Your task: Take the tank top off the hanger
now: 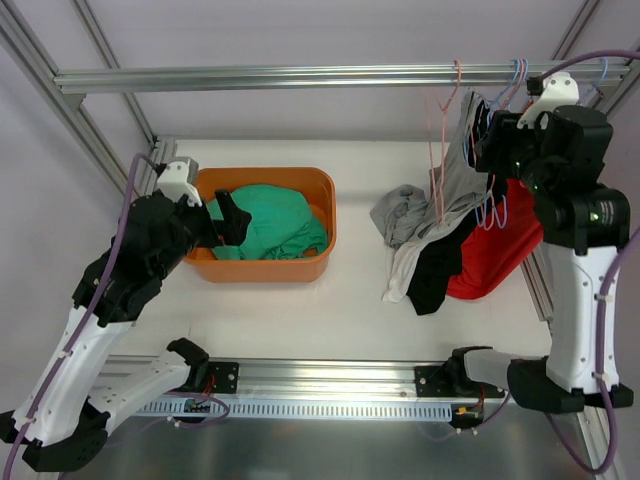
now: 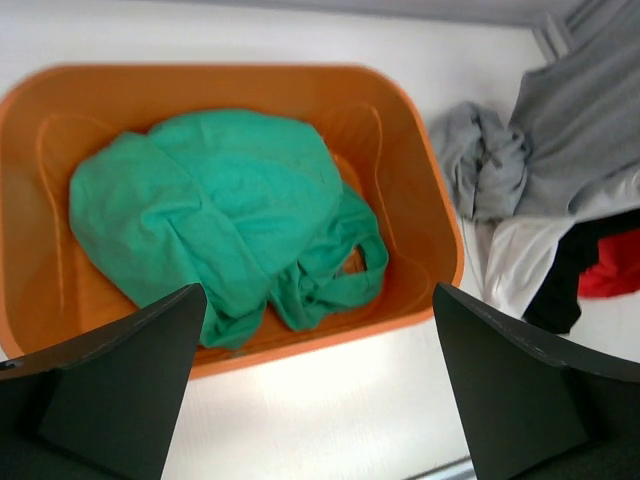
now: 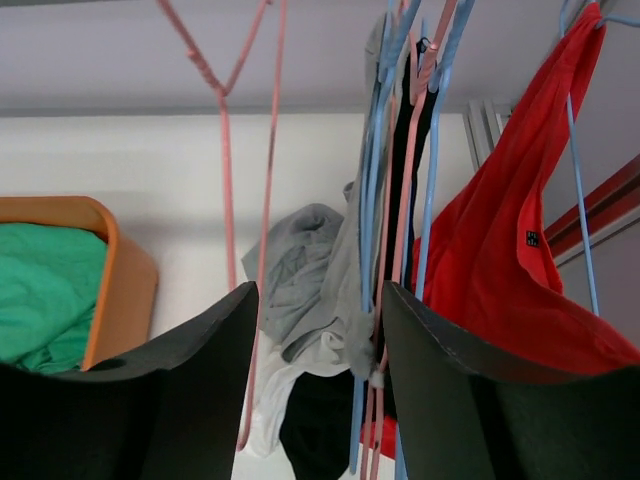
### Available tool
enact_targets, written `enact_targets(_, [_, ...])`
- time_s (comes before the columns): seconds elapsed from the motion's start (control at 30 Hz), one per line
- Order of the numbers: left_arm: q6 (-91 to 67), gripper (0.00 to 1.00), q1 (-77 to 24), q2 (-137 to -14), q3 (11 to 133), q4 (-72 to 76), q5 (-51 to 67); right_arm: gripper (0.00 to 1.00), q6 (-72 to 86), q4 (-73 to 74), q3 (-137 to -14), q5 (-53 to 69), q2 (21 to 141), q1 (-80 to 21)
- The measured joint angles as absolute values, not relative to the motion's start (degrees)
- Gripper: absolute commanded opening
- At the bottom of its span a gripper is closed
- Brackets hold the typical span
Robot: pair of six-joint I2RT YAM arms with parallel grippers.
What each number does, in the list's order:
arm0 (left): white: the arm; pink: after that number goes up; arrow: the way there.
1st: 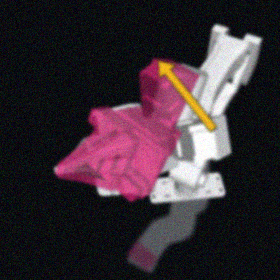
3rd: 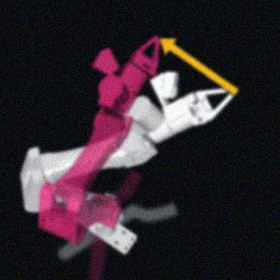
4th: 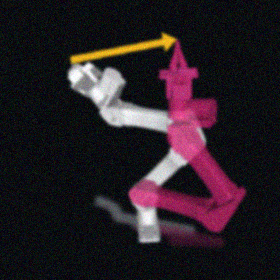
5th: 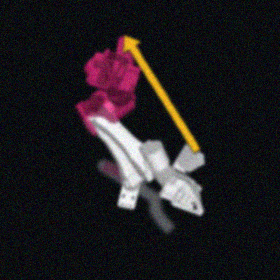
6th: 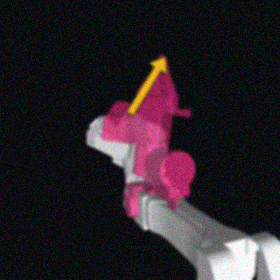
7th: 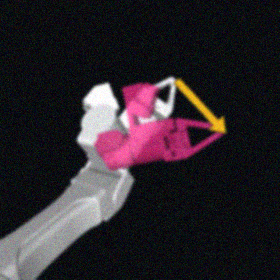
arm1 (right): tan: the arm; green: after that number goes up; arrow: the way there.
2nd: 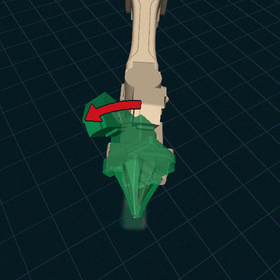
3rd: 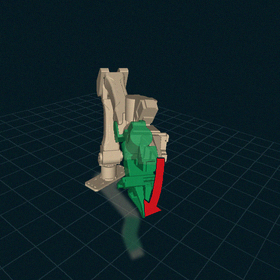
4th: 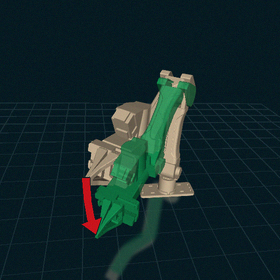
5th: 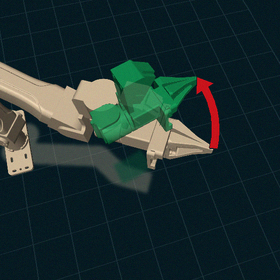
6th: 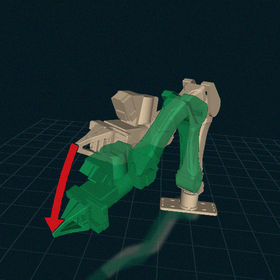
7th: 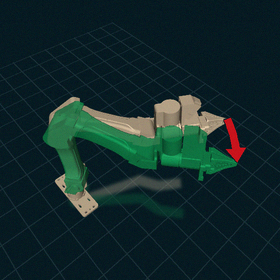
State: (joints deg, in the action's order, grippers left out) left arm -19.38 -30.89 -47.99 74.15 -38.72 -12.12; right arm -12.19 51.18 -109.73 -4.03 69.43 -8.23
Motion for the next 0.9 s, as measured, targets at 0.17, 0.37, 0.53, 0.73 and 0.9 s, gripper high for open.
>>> enact_targets(0.17, [-18.7, 0.99, -30.9, -42.5, 64.3, -39.9, -9.9, 0.53, -13.2, 51.4, -110.8, -4.6, 76.0, -6.6])
enact_targets(0.37, [-17.6, 0.99, -30.9, -39.8, 59.7, -40.0, -9.6, 0.41, -14.1, 51.7, -110.8, -5.2, 79.5, -5.7])
enact_targets(0.53, [-17.1, 0.99, -30.9, -39.7, 59.1, -40.0, -9.4, 0.32, -14.2, 51.7, -110.7, -5.2, 80.2, -5.5])
enact_targets(0.73, [-17.1, 0.99, -30.9, -39.7, 59.1, -39.9, -9.4, 0.09, -14.3, 51.5, -109.9, -5.4, 80.4, -5.5])
enact_targets(0.9, [-17.1, 0.99, -30.9, -39.7, 59.1, -39.9, -9.4, 0.00, -12.6, 49.1, -107.5, -5.7, 80.2, -5.4])
